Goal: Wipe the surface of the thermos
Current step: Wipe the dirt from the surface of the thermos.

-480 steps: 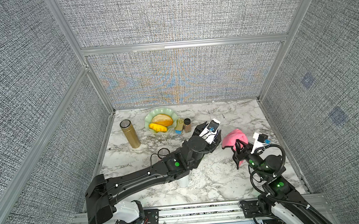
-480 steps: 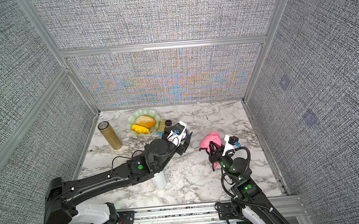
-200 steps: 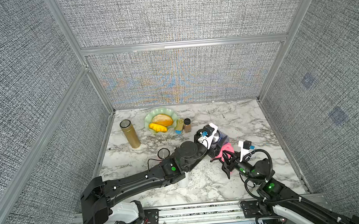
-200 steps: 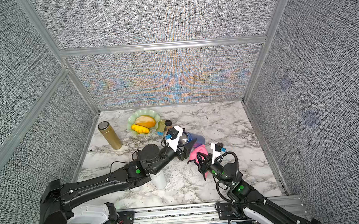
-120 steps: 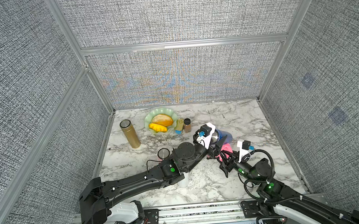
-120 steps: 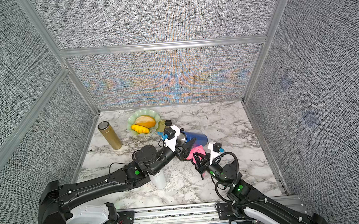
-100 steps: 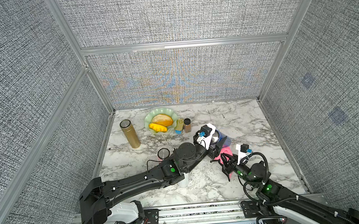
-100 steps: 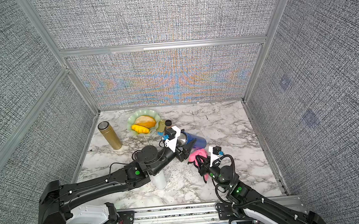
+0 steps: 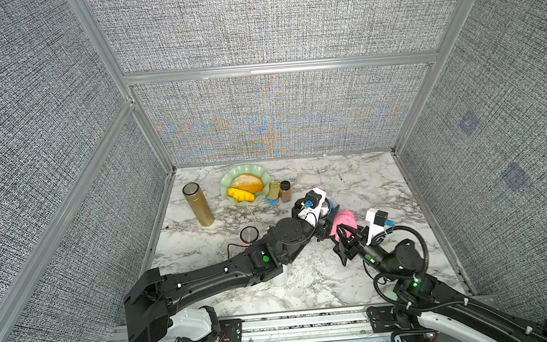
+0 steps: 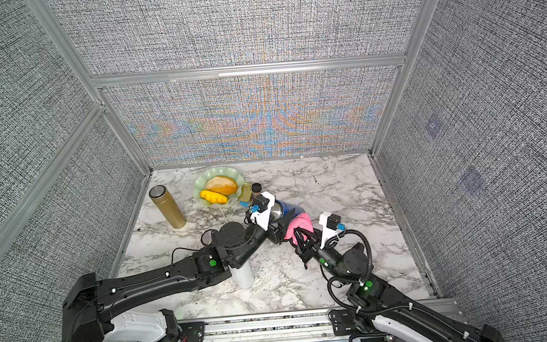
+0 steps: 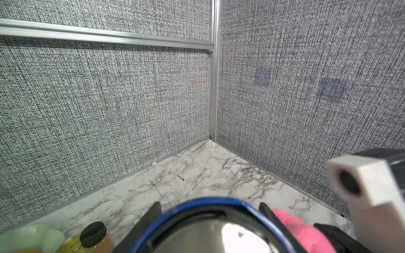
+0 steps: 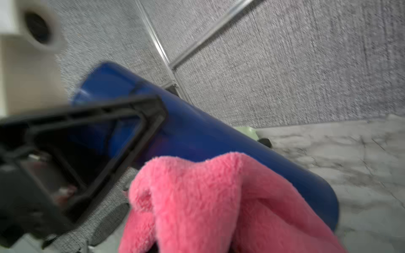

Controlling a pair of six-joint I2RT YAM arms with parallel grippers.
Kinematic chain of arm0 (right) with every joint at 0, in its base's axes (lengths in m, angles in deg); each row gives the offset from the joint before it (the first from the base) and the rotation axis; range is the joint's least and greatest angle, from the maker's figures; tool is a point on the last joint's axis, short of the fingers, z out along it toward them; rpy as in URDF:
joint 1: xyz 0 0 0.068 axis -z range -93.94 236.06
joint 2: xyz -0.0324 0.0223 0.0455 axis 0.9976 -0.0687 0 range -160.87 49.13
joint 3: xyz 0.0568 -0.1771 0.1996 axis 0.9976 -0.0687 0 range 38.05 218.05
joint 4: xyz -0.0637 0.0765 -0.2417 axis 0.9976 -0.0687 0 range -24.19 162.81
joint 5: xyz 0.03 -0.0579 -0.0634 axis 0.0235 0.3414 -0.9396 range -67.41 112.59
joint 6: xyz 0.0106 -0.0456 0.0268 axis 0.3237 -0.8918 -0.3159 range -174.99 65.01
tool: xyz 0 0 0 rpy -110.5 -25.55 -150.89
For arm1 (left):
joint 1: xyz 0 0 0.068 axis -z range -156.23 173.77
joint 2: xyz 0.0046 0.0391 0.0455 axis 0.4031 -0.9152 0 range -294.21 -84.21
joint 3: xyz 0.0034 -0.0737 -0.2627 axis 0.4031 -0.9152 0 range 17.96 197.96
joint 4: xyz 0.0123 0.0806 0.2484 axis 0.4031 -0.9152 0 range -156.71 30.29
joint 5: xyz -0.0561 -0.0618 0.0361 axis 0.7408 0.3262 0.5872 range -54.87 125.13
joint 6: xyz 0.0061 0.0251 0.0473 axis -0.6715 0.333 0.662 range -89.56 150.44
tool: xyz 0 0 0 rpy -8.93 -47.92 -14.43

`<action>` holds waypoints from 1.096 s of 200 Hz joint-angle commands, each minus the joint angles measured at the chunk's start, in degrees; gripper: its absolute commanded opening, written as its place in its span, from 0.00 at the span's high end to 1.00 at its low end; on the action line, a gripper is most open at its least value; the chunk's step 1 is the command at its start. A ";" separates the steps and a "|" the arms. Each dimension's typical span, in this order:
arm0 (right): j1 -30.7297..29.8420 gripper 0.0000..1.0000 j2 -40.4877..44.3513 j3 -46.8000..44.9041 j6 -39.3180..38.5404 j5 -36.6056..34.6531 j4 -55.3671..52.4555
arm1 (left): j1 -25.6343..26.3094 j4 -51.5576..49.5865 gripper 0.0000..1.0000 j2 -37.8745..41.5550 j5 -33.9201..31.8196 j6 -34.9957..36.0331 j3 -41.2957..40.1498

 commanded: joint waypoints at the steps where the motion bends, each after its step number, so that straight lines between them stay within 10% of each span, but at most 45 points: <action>1: 0.18 1.00 -2.45 -6.94 1.74 -11.74 7.10 | 0.29 5.88 1.00 0.35 3.92 -0.33 -0.42; 82: -0.88 1.00 6.38 6.29 -0.62 2.98 -4.70 | 0.22 6.09 1.00 -2.71 6.51 3.48 3.10; 148: -0.09 1.00 6.81 -6.67 2.23 -12.94 -2.03 | 0.23 9.96 1.00 2.01 11.67 7.84 -3.77; 219: -0.61 1.00 -1.06 7.57 0.96 3.08 -1.35 | 0.22 15.89 1.00 7.82 14.16 12.31 -11.81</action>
